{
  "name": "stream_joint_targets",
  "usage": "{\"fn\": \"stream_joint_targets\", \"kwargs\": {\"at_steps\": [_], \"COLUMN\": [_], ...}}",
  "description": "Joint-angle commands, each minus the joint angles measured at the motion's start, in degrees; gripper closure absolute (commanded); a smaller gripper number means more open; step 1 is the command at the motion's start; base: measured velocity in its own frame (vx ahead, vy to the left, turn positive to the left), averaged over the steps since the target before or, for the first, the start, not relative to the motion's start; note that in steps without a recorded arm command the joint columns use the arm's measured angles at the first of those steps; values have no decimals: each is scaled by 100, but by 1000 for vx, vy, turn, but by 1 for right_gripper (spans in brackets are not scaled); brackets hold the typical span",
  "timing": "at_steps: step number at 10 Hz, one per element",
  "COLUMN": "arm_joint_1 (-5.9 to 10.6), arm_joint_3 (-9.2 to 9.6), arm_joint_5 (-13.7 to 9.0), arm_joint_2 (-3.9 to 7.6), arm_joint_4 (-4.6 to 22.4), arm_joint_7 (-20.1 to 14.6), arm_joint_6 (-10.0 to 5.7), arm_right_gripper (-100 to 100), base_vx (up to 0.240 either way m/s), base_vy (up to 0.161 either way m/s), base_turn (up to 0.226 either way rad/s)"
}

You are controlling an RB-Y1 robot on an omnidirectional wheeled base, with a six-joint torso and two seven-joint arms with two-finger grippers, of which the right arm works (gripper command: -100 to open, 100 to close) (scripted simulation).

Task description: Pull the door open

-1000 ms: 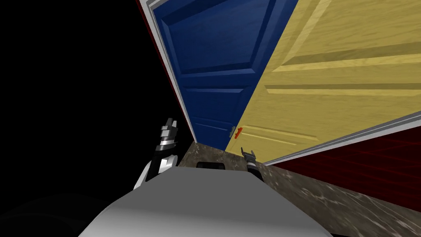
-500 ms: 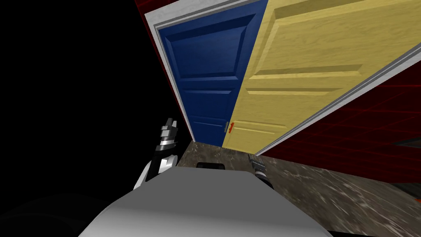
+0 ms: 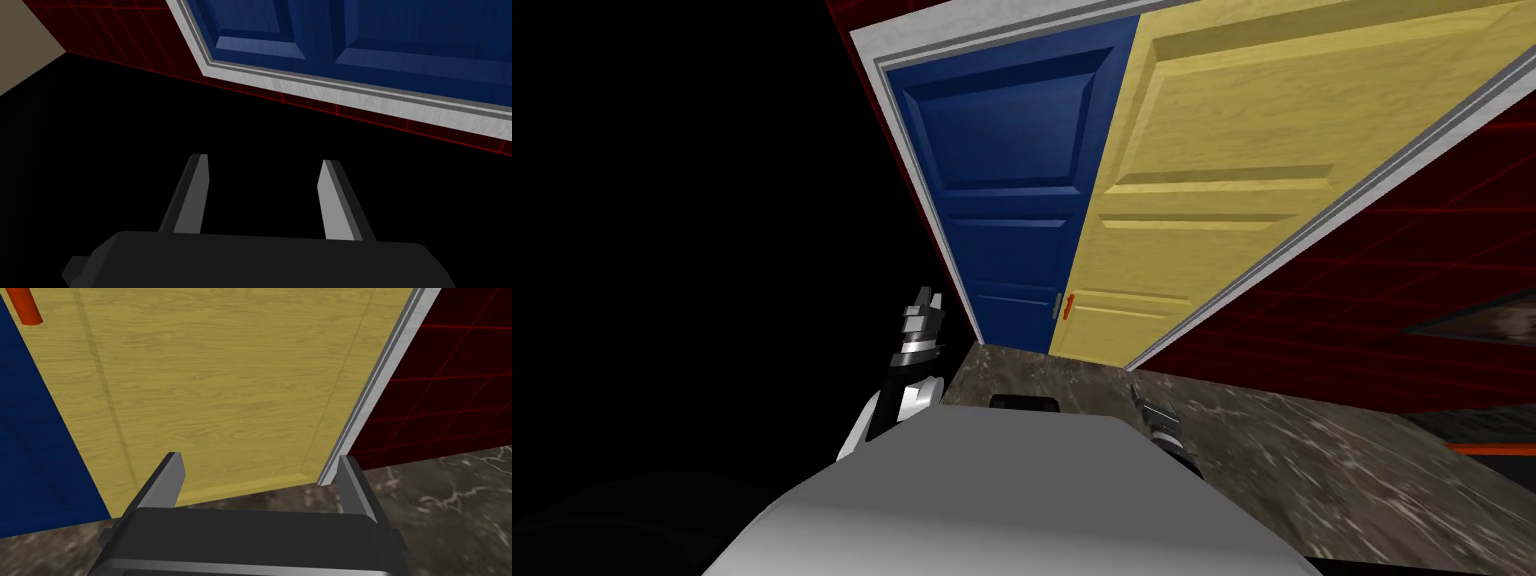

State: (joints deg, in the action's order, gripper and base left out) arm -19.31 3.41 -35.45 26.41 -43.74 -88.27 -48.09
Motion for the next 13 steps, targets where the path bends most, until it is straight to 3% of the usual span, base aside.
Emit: {"fn": "stream_joint_targets", "kwargs": {"at_steps": [1,5,13], "arm_joint_1": [-6,247,896], "arm_joint_3": [-88,-4,327], "arm_joint_5": [-37,10,178], "arm_joint_2": [-17,-126,-465], "arm_joint_4": [-44,-156,-518], "arm_joint_7": [103,122,134], "arm_joint_6": [97,137,166], "arm_right_gripper": [-100,-100,-100], "base_vx": [132,183,202], "base_vy": [-39,-27,7], "base_turn": [2,91,123]}}
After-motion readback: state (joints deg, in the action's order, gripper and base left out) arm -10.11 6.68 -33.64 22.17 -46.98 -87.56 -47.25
